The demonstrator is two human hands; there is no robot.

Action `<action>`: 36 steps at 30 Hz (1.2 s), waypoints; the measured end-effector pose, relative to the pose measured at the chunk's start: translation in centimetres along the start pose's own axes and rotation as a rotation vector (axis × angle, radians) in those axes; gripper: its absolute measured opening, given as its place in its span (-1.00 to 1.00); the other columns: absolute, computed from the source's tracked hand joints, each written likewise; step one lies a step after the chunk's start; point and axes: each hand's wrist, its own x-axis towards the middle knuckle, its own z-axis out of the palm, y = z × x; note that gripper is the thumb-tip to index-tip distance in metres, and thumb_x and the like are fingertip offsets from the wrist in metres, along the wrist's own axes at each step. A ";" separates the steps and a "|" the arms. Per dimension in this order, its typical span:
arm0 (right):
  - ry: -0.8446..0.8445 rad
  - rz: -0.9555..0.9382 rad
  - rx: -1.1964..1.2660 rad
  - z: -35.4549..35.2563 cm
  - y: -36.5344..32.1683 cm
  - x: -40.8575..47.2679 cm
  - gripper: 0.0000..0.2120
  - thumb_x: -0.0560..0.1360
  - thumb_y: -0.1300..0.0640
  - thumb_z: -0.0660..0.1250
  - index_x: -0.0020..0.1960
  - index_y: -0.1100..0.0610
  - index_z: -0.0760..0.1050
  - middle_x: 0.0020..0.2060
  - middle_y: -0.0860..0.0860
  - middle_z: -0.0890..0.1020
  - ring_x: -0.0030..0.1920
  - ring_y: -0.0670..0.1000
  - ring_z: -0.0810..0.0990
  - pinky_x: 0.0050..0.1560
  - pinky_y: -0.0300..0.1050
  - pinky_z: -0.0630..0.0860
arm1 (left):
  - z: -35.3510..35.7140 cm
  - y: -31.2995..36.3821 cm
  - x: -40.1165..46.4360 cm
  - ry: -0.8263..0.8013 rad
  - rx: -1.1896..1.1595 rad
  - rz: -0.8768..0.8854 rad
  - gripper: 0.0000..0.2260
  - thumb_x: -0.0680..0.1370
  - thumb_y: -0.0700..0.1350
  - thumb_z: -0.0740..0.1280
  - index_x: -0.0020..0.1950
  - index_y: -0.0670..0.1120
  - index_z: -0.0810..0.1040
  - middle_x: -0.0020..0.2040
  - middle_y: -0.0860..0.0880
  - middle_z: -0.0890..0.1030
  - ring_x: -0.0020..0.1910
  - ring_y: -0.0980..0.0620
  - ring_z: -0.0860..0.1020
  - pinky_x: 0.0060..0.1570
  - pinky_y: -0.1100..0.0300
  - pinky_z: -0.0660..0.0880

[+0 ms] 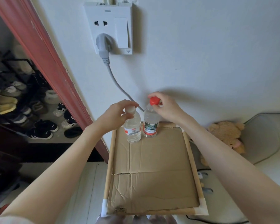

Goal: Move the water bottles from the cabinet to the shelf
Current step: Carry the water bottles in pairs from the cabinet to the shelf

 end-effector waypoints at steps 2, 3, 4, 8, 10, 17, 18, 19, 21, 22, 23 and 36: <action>0.136 0.063 -0.009 1.0 -0.1 -0.1 -0.77 0.39 0.15 0.38 0.03 0.06 0.50 0.00 0.11 0.52 0.02 0.08 0.48 -0.03 -0.19 0.33 | 0.4 0.2 0.3 0.105 0.067 -0.043 -0.71 0.41 -0.20 0.39 0.11 -0.04 0.51 0.04 -0.05 0.56 -0.01 -0.02 0.49 0.00 0.15 0.45; 0.218 0.099 -0.025 1.5 -0.4 0.0 -0.79 0.39 0.11 0.39 0.02 0.07 0.51 -0.03 0.12 0.50 0.01 0.10 0.47 -0.04 -0.16 0.34 | 0.6 0.3 0.5 0.160 0.106 -0.063 -0.71 0.39 -0.14 0.43 0.08 -0.06 0.52 0.00 -0.07 0.57 -0.05 -0.04 0.50 -0.02 0.10 0.45; 0.269 0.126 -0.040 1.9 -0.7 -0.1 -0.78 0.41 0.11 0.37 0.05 0.09 0.51 -0.02 0.14 0.49 0.03 0.13 0.47 -0.02 -0.15 0.32 | 0.8 0.4 0.6 0.205 0.134 -0.076 -0.70 0.36 -0.08 0.45 0.05 -0.08 0.52 -0.03 -0.08 0.57 -0.08 -0.05 0.50 -0.04 0.07 0.45; 0.106 0.068 -0.012 1.6 -0.7 -0.4 -0.57 0.46 0.23 0.26 0.32 0.08 0.31 0.18 0.09 0.50 0.19 0.10 0.43 0.16 -0.12 0.31 | 0.8 0.1 0.7 0.148 0.083 -0.066 -0.60 0.37 -0.08 0.45 0.17 -0.08 0.48 0.04 -0.04 0.51 -0.06 -0.01 0.48 -0.03 0.16 0.42; -0.041 0.044 0.114 0.9 -0.3 -0.7 -0.53 0.45 0.30 0.21 0.33 0.07 0.26 0.22 0.02 0.49 0.22 0.04 0.42 0.21 -0.11 0.32 | 0.7 -0.5 0.4 0.068 0.105 -0.010 -0.56 0.43 -0.16 0.39 0.28 -0.07 0.40 0.15 -0.05 0.50 0.07 -0.03 0.44 0.08 0.13 0.40; 0.129 0.044 0.107 1.2 0.9 -1.1 -0.73 0.40 0.13 0.39 0.09 0.06 0.50 0.02 0.07 0.48 0.02 0.00 0.45 0.07 -0.19 0.32 | 1.1 -0.4 0.4 0.197 -0.002 -0.072 -0.68 0.39 -0.22 0.42 0.12 -0.09 0.49 -0.01 -0.01 0.58 -0.03 0.07 0.50 0.02 0.17 0.42; 0.172 0.054 0.085 1.4 0.8 -1.1 -0.71 0.41 0.11 0.38 0.12 0.05 0.50 0.04 0.09 0.49 0.03 0.02 0.46 0.08 -0.18 0.34 | 1.1 -0.3 0.5 0.206 -0.012 -0.084 -0.68 0.38 -0.22 0.42 0.11 -0.09 0.49 -0.05 0.00 0.57 -0.04 0.05 0.50 0.03 0.14 0.44; 0.182 0.055 0.059 1.5 0.8 -1.0 -0.67 0.42 0.12 0.36 0.18 0.03 0.48 0.08 0.11 0.50 0.07 0.04 0.47 0.10 -0.16 0.34 | 1.2 -0.2 0.5 0.214 -0.020 -0.093 -0.68 0.38 -0.22 0.42 0.10 -0.09 0.49 -0.07 0.02 0.56 -0.05 0.03 0.51 0.04 0.10 0.46; 0.115 0.040 0.065 1.4 0.8 -1.0 -0.56 0.44 0.19 0.31 0.30 0.02 0.36 0.20 0.08 0.49 0.16 0.03 0.45 0.17 -0.13 0.34 | 1.4 -0.2 0.5 0.222 -0.031 -0.097 -0.69 0.37 -0.20 0.43 0.08 -0.08 0.49 -0.07 0.03 0.55 -0.03 0.01 0.51 0.05 0.03 0.48; 0.072 0.046 0.123 1.2 0.8 -1.0 -0.52 0.44 0.22 0.30 0.33 0.03 0.31 0.23 0.06 0.48 0.18 0.02 0.44 0.20 -0.12 0.34 | 1.5 -0.3 0.5 0.224 -0.039 -0.095 -0.69 0.36 -0.20 0.43 0.07 -0.08 0.49 -0.06 0.03 0.56 -0.01 0.01 0.51 0.05 0.01 0.48; 0.045 0.065 0.197 1.2 0.8 -1.1 -0.50 0.43 0.24 0.30 0.33 0.04 0.29 0.21 0.05 0.49 0.17 0.01 0.45 0.21 -0.11 0.34 | 1.4 -0.3 0.5 0.223 -0.052 -0.093 -0.69 0.36 -0.19 0.43 0.07 -0.07 0.49 -0.04 0.03 0.56 -0.01 0.02 0.51 0.05 0.00 0.49; -0.028 0.099 0.388 1.2 1.6 -1.3 -0.62 0.49 0.27 0.27 0.28 0.12 0.31 0.19 0.07 0.48 0.23 -0.04 0.42 0.21 -0.26 0.29 | 1.5 -0.3 0.5 0.211 -0.156 -0.137 -0.68 0.47 -0.22 0.34 0.21 -0.04 0.45 0.13 0.00 0.54 0.03 0.06 0.50 -0.14 0.52 0.38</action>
